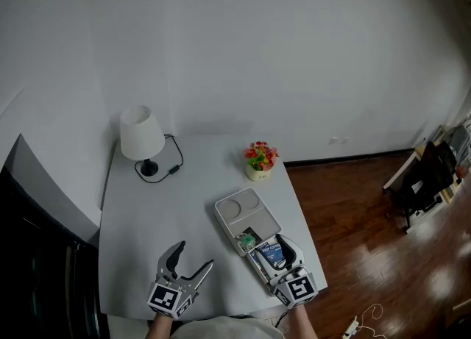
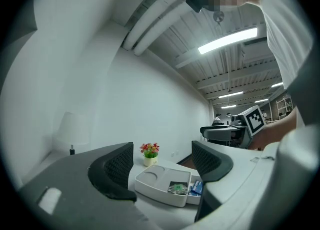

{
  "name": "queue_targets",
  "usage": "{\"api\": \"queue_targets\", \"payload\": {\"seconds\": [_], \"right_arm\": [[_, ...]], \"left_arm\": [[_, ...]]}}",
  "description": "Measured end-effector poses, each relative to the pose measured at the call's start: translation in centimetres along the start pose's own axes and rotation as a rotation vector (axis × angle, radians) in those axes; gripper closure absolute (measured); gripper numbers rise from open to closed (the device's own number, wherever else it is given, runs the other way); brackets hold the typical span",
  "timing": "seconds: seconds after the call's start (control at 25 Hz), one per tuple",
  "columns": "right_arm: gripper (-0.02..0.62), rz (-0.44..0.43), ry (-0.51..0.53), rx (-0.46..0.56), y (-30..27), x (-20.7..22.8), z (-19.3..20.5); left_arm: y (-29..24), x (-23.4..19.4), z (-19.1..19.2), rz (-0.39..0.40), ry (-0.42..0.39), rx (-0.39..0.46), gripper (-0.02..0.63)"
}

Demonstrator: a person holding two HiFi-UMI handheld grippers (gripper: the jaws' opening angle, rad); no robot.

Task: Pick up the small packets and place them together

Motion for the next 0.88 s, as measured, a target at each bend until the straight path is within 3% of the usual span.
{"api": "queue_targets", "payload": {"seconds": [0.36,0.6,0.76,0.88], "right_arm": [[0.318,0.004,-0.014,-0.057,2.8,-0.4,2.3],[0.318,-0.035,0.051,-0.113,3.9,1.6,3.0],[0.318,-0.083,0.188,-0.285,5.0,4.7,5.2],[0.318,-0.232,0.332,-0.457,5.6,6.2,7.6]], "left_arm": [[-1.8,1.2,0.6,0.068,-0.033,-0.042,0.272],[-2.6,1.5,0.7,0.088,0.015,-0.024,0.273],[-3.1,2.2,1.2,0.120,0.028,-0.044,0.273],[-3.3,2.8,1.8,0.133,0.048,-0.064,0.273]]}}
Point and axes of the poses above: the fingertips, and each gripper's own axes: y backward along the fingers, x to its right, z out of its underside, the point moved 9 cm from there along y, backward along the fingers, and after that the axes turned 9 degrees about z, right-handed, at the moved point
